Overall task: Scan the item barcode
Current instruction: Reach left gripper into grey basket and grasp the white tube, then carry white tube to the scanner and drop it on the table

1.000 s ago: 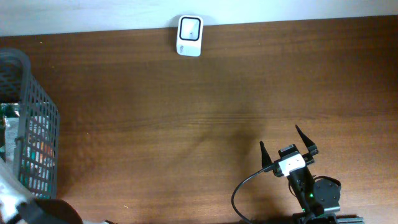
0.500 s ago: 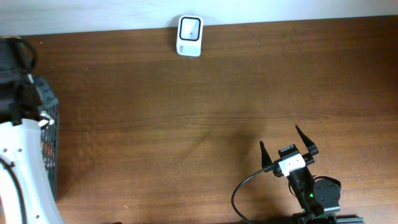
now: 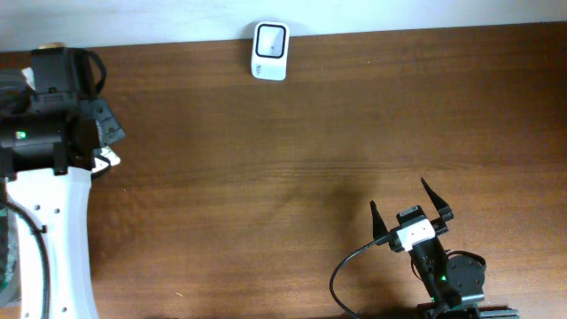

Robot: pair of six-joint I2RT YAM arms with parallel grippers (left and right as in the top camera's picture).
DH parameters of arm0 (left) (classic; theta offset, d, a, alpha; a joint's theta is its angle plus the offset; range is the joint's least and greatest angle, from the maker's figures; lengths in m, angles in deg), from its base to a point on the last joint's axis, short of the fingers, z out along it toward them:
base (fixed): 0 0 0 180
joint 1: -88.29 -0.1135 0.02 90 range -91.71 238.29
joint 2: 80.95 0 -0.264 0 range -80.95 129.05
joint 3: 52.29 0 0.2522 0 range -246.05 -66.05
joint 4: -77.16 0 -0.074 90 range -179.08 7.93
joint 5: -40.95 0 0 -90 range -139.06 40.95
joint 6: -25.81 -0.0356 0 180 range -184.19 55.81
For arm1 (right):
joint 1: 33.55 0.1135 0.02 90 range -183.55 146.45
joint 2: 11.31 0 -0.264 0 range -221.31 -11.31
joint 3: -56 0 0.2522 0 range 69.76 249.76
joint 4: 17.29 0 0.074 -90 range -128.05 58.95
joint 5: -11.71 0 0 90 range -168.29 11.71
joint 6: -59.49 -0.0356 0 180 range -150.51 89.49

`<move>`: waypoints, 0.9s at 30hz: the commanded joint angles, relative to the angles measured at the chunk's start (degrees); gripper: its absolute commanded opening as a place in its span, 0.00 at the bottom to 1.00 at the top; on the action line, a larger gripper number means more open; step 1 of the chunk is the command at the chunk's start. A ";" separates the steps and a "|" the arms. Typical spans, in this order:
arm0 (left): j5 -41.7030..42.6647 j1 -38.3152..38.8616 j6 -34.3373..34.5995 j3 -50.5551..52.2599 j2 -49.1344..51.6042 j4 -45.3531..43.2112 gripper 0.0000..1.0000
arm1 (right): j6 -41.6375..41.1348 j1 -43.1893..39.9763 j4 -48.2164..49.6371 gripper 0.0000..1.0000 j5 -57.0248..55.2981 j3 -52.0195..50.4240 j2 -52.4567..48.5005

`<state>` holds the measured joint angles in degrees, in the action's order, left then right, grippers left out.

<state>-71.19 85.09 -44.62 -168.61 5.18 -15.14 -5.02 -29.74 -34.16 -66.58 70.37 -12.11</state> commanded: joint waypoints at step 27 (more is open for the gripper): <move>-1.09 6.80 1.66 -1.51 2.86 -1.42 0.00 | -0.46 0.31 -0.31 0.98 0.33 -0.28 0.28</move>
<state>-72.21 89.11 -44.20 -168.61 6.93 -15.58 -5.06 -29.74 -34.16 -66.58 70.37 -12.11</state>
